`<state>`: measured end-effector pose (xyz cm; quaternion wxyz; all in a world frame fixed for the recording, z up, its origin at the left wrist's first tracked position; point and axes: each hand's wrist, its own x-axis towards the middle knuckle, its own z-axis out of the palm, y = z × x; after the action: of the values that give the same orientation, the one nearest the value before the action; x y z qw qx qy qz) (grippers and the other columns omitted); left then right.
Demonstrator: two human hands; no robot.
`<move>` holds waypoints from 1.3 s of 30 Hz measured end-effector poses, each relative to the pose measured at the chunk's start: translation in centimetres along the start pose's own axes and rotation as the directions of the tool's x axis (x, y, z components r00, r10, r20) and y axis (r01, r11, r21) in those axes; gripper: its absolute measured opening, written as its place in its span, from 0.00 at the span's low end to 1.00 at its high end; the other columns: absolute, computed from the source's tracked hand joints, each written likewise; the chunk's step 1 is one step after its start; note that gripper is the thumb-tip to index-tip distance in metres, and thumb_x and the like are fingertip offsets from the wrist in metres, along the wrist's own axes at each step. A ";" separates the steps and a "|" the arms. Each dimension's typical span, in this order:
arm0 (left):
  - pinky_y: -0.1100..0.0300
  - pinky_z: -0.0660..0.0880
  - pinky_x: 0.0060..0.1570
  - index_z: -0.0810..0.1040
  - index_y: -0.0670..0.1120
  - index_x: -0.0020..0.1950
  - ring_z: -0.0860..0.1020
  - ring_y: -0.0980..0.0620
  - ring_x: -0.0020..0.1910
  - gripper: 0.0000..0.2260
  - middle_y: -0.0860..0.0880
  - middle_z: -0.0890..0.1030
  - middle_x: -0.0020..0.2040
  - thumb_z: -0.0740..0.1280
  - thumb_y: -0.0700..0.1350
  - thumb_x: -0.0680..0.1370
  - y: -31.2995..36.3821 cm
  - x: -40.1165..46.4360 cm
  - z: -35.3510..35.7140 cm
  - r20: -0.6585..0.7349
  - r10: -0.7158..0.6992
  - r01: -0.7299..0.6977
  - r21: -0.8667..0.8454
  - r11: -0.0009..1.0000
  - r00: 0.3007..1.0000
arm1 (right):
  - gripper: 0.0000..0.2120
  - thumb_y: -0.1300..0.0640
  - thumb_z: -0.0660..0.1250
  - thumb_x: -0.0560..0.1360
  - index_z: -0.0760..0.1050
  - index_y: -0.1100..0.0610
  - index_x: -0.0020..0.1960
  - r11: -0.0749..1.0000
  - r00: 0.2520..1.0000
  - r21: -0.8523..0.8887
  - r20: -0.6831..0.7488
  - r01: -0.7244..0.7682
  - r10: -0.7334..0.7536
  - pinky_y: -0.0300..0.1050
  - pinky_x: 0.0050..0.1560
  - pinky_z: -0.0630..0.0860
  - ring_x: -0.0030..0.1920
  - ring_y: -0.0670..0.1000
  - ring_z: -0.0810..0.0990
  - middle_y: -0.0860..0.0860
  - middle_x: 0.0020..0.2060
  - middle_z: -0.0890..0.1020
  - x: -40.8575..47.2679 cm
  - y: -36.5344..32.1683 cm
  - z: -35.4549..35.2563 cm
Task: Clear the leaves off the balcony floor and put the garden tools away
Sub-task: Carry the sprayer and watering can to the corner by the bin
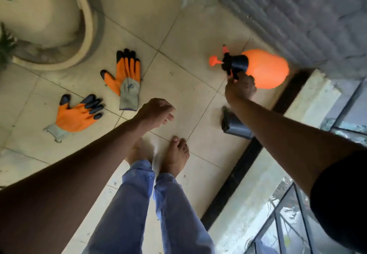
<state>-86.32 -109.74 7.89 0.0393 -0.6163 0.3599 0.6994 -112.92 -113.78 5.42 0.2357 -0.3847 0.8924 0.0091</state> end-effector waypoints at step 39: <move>0.45 0.80 0.50 0.83 0.58 0.38 0.85 0.52 0.39 0.10 0.51 0.85 0.34 0.67 0.61 0.72 -11.7 -17.7 -14.1 -0.615 -0.351 -0.196 -0.646 0.737 0.706 | 0.19 0.59 0.69 0.72 0.76 0.64 0.61 -0.044 0.126 -0.228 0.676 0.973 -0.726 0.58 0.55 0.73 0.60 0.66 0.76 0.63 0.59 0.78 -16.1 -31.4 11.9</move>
<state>-64.57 -102.00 18.57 -0.2932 -0.8210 0.0416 0.4881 -76.72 -122.55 6.95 0.1922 -0.9036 0.3053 0.2311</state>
